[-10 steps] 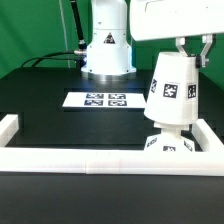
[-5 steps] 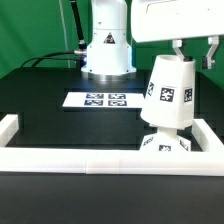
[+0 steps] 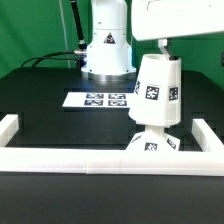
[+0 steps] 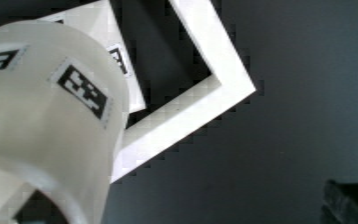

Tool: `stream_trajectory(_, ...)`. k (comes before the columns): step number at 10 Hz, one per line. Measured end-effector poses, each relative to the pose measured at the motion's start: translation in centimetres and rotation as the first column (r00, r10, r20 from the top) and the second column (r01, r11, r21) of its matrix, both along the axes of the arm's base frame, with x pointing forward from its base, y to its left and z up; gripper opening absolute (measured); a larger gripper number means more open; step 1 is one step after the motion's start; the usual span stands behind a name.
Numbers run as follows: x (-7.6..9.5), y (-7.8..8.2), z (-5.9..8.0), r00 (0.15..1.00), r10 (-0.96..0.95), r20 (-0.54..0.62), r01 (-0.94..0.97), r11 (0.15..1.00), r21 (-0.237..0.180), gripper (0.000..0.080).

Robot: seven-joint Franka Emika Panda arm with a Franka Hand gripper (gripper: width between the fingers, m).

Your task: Assemble lamp

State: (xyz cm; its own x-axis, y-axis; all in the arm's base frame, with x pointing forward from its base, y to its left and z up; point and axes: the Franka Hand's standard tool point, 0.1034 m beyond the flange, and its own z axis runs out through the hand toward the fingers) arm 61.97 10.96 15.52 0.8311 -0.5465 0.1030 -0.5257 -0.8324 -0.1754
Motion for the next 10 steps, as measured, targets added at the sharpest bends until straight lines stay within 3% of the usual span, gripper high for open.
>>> stream_trajectory(2,0.0,-0.4,0.3,1.0,0.013,-0.004,-0.013,1.0,-0.002,0.0692)
stream_trajectory(5,-1.1,-0.6,3.6,0.999,-0.004,-0.037,0.006,0.999,0.034,0.0699)
stream_trajectory(7,-1.8,-0.7,5.1,0.999,-0.011,-0.034,0.013,0.999,0.049,0.0699)
stream_trajectory(10,-2.0,-0.8,4.9,0.999,-0.012,-0.038,0.014,0.999,0.049,0.0699)
